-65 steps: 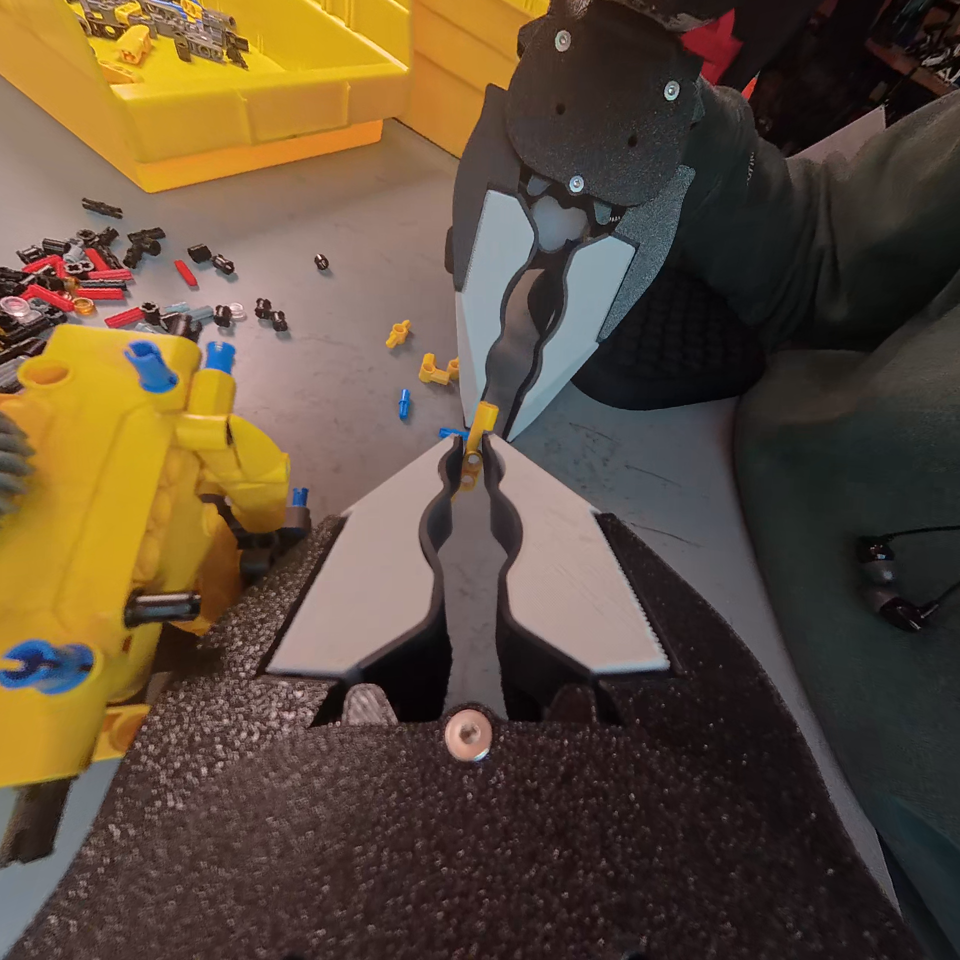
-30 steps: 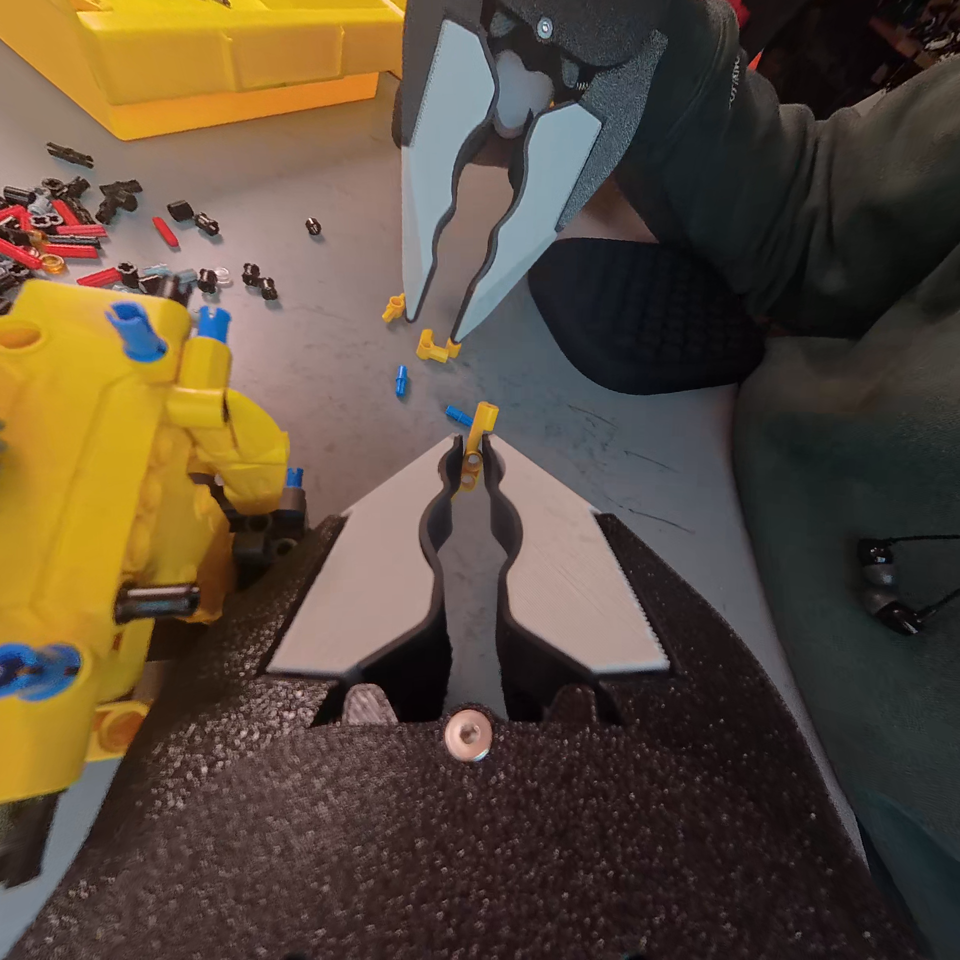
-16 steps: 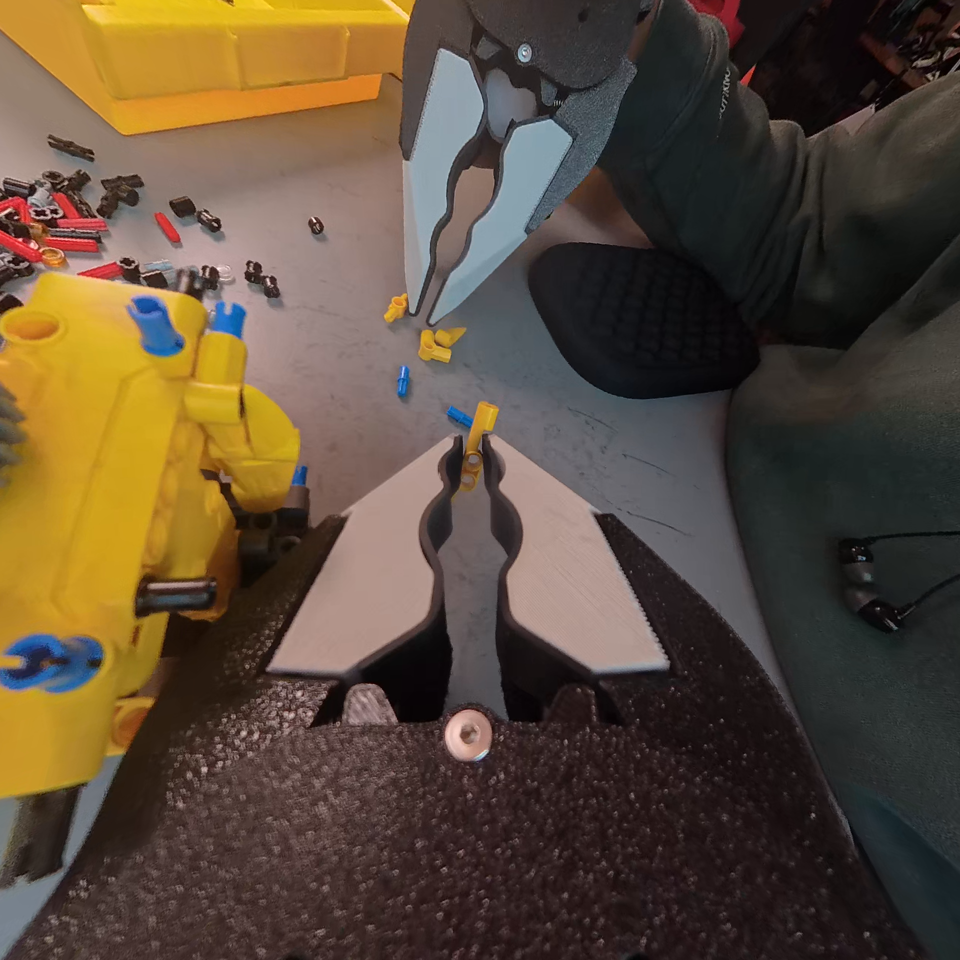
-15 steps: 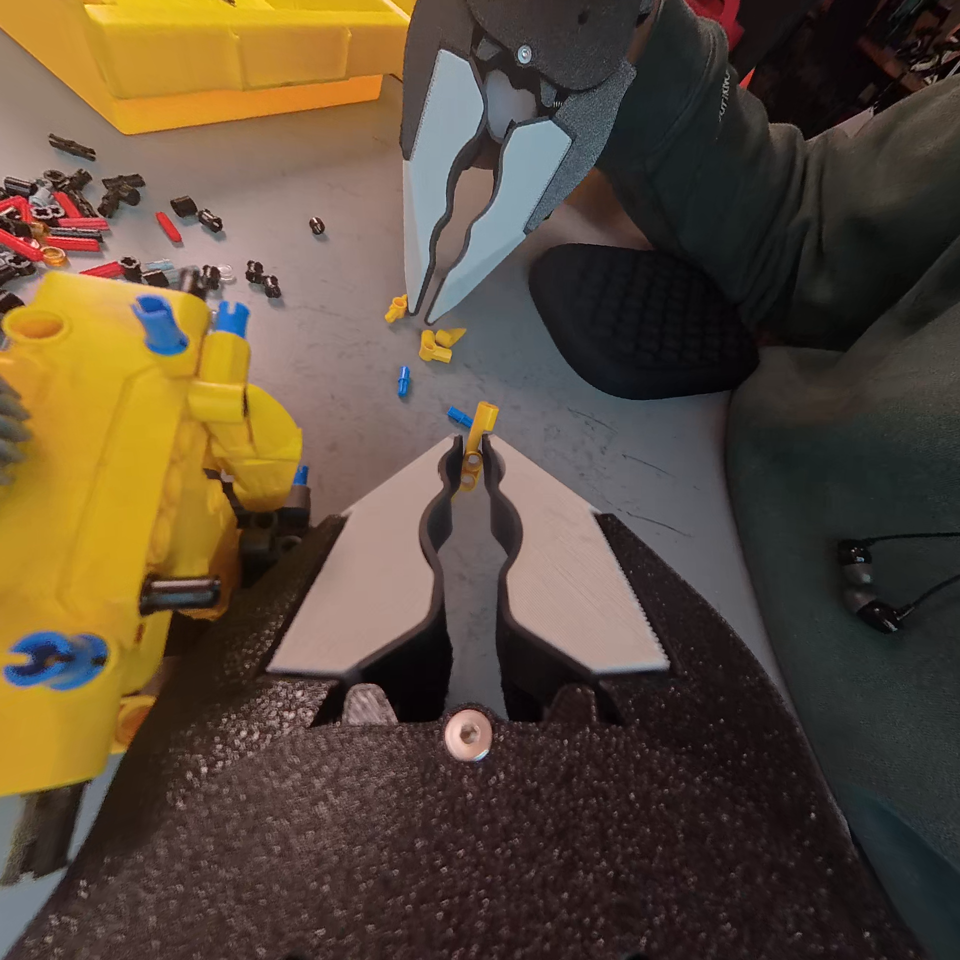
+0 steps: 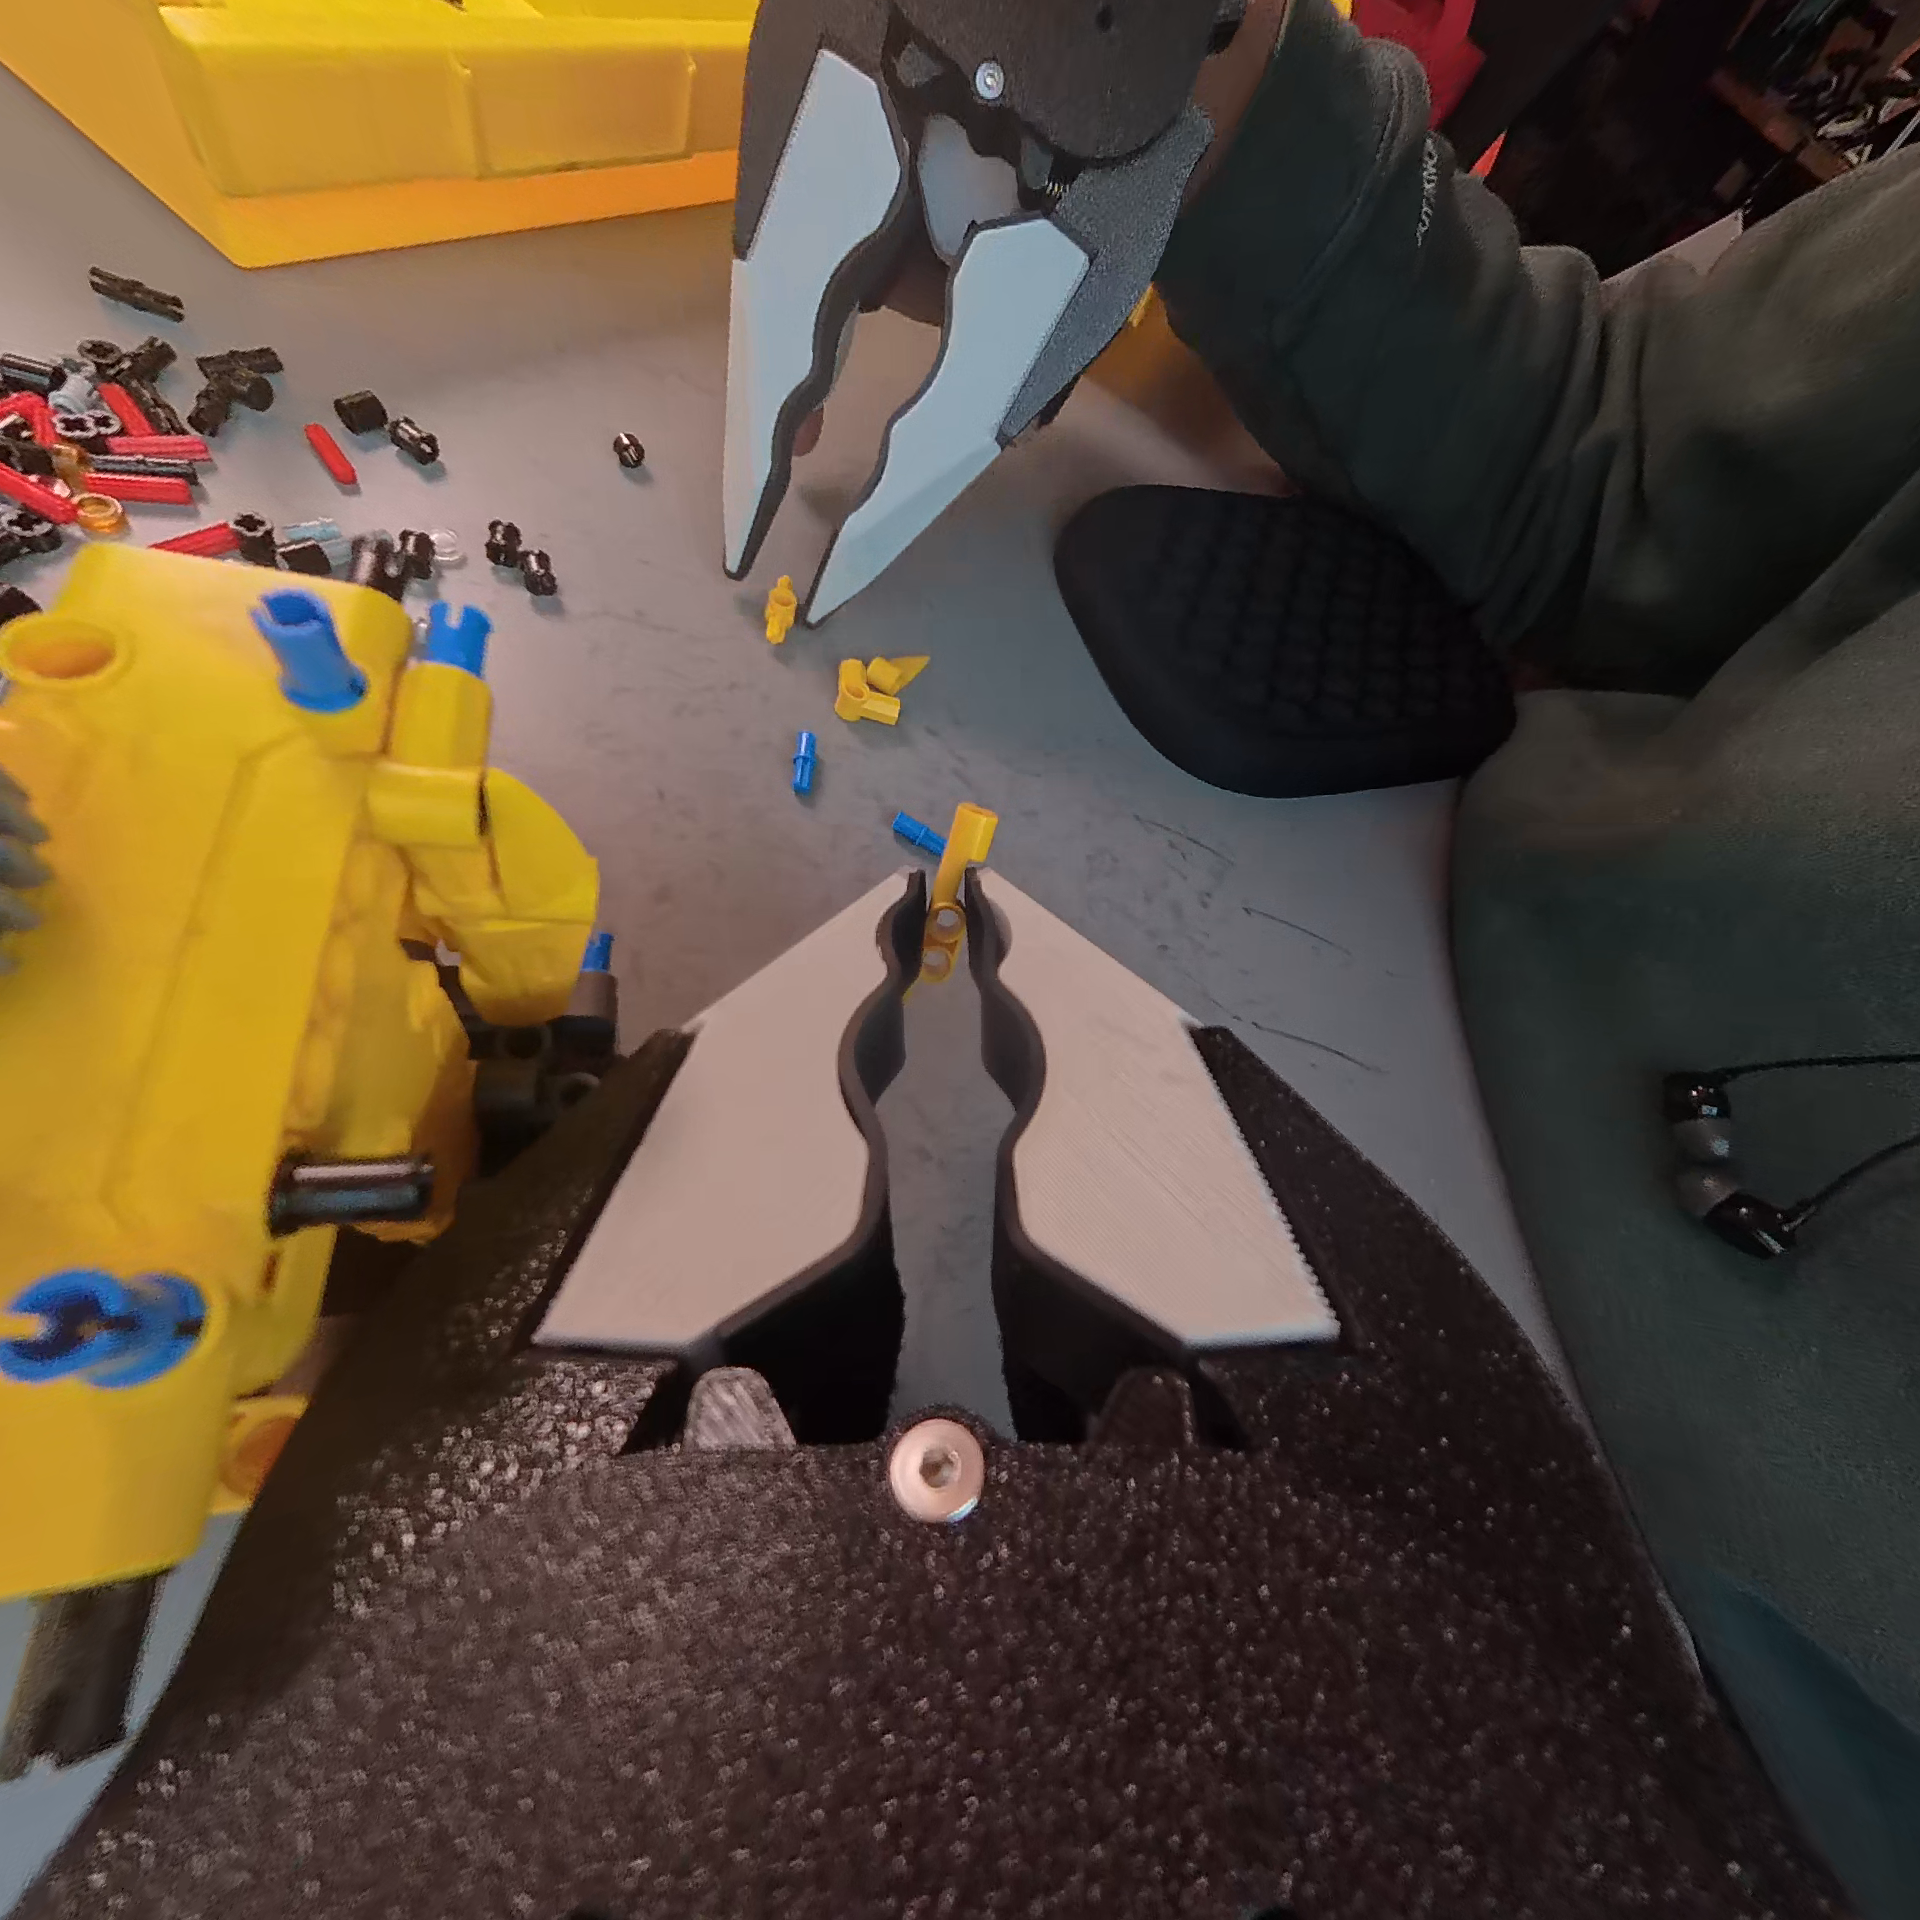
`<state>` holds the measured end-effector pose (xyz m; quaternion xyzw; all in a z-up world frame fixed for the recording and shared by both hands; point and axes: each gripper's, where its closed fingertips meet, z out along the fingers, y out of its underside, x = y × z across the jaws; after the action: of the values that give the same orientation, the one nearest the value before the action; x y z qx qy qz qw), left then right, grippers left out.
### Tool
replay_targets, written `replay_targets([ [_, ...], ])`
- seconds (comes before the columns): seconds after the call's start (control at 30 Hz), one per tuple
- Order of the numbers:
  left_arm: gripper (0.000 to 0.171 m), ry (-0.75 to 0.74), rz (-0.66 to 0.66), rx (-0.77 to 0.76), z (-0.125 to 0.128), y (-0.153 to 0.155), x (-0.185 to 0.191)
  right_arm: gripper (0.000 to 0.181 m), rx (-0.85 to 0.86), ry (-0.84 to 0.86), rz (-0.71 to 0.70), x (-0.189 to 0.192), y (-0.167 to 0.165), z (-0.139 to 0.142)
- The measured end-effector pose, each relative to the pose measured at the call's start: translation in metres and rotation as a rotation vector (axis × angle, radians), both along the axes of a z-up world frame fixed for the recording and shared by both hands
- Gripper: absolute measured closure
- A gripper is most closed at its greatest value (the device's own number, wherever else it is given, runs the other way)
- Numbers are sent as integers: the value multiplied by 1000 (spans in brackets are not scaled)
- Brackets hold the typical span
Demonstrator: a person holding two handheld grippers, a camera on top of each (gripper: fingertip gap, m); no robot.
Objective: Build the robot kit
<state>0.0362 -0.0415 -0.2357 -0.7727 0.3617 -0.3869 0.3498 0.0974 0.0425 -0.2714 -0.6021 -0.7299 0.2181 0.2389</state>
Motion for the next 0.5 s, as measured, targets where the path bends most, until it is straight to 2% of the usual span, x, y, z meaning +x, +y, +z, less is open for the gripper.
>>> replay_targets([
  [0.07, 165, -2, 2, -3, 0, 0, 0, 175, -54, 19, 11, -4, -5, -2],
  [0.13, 165, -6, 5, -13, 0, 0, -1, 175, -47, 37, 22, -7, -6, 2],
  [0.23, 165, -33, -3, -56, 0, -3, 1, 175, -52, 263, 99, -28, -26, 44],
  [0.3, 165, -67, -3, -95, 2, -4, 2, 175, -18, 337, 178, -37, -45, 61],
  [0.4, 165, -75, -11, -115, 2, -5, 3, 175, 25, 333, 282, -43, -72, 58],
  [0.5, 165, -51, -14, -114, -2, -6, 3, 174, 53, 300, 302, -49, -80, 48],
])
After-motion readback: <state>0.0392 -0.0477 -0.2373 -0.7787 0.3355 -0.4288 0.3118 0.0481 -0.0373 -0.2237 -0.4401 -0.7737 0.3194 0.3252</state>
